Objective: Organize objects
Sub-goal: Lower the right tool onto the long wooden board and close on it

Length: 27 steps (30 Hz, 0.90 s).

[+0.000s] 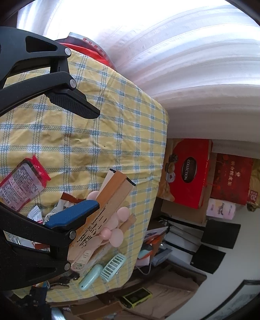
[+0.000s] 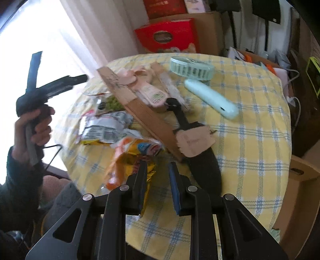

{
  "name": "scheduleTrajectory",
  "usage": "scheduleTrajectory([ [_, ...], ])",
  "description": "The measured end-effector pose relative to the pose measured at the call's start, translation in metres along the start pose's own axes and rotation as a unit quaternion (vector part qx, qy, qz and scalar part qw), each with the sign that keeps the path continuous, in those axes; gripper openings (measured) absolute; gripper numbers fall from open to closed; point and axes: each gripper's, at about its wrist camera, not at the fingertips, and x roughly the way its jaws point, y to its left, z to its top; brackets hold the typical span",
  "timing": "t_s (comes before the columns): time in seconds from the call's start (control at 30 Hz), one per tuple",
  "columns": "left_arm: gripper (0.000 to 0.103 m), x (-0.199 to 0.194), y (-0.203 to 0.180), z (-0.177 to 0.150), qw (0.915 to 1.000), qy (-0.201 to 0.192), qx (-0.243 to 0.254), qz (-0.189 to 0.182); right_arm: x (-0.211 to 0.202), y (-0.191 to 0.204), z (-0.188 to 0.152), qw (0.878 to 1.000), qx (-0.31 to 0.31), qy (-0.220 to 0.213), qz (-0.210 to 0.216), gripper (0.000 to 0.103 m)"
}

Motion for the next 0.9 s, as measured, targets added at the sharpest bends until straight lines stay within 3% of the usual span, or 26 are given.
scheduleTrajectory([
  [0.23,0.082,-0.002,0.001,0.0,1.0,-0.001,-0.003,-0.004,-0.002,-0.022,0.002,0.998,0.045,-0.038,-0.026,0.024],
  [0.3,0.082,-0.002,0.0,0.0,1.0,0.0,-0.003,-0.004,0.0,-0.022,0.003,0.997,0.044,-0.051,-0.027,0.034],
  [0.37,0.082,-0.002,0.0,-0.001,1.0,0.001,-0.002,-0.002,0.003,-0.018,0.005,0.997,0.037,-0.059,-0.03,0.039],
  [0.57,0.082,-0.001,0.004,0.002,1.0,0.0,-0.003,0.007,0.015,0.007,0.011,0.997,-0.021,-0.061,-0.048,0.039],
  [0.7,0.082,-0.001,0.012,0.004,0.9998,0.001,-0.016,0.01,0.021,0.027,0.009,0.995,-0.072,-0.052,-0.035,0.039],
  [0.9,0.082,-0.002,0.018,0.012,0.9997,-0.001,-0.021,0.01,0.021,0.023,0.007,0.997,-0.065,-0.043,-0.03,0.039],
])
